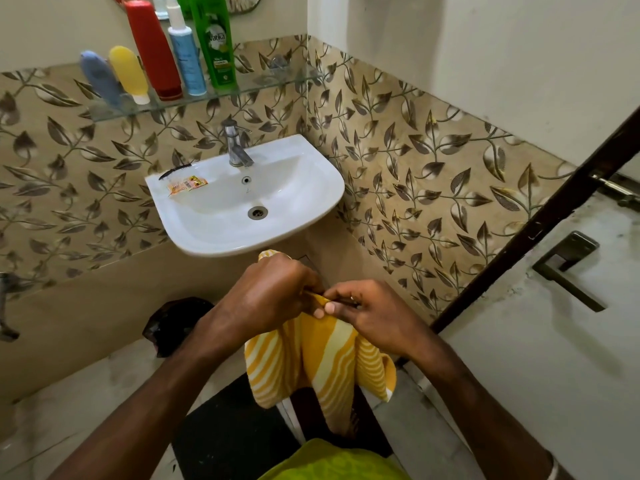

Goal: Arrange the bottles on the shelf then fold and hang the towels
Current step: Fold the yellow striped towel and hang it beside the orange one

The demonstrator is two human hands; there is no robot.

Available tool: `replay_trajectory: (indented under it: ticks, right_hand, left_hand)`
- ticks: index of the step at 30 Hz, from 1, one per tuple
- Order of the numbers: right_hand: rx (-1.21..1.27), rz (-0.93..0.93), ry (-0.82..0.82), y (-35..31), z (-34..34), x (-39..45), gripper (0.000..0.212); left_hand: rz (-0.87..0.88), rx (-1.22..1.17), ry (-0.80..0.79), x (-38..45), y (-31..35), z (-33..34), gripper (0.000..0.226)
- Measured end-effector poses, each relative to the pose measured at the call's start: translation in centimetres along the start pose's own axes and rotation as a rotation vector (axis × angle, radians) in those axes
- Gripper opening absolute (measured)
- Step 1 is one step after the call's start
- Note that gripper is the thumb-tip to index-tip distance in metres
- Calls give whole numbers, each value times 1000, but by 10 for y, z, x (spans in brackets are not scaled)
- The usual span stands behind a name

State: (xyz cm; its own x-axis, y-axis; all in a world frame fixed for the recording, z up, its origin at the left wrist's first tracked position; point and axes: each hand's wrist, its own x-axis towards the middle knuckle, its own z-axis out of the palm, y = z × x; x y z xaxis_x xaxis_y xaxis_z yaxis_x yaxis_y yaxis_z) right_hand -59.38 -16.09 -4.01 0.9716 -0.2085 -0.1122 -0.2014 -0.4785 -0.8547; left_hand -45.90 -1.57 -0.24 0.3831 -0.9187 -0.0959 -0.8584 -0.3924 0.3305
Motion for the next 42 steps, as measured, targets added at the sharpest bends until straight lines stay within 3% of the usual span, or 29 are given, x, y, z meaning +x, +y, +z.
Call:
replay_trajectory:
  ticks: [7,21,26,33,36,40,42]
  right_hand:
    - [61,95,-89,24,-8,-7,15]
    - [207,50,101,39,-13,-7,11]
    - [144,44,65,35,-17,-4,11]
    - [-149,-32,161,27,-14,-4,12]
    - [-159,-78,190,19,-11,-6,12]
    - [-183,-124,175,8,-5,-6,10]
    - [-192,-137,176,5,-4,-6,9]
  left_hand:
    - [-55,-9,51,1,2,0,25]
    - [-87,-5,128,-9,-3,-10,26]
    - [-117,51,127,-13,-6,-14,27]
    - [-185,102,126,-14,-10,-11,24]
    - [-180,157,78,-13,-12,-11,35]
    - [-21,83,-11,-10,2,-3,76]
    - [37,3,-41,-7,7,4,64]
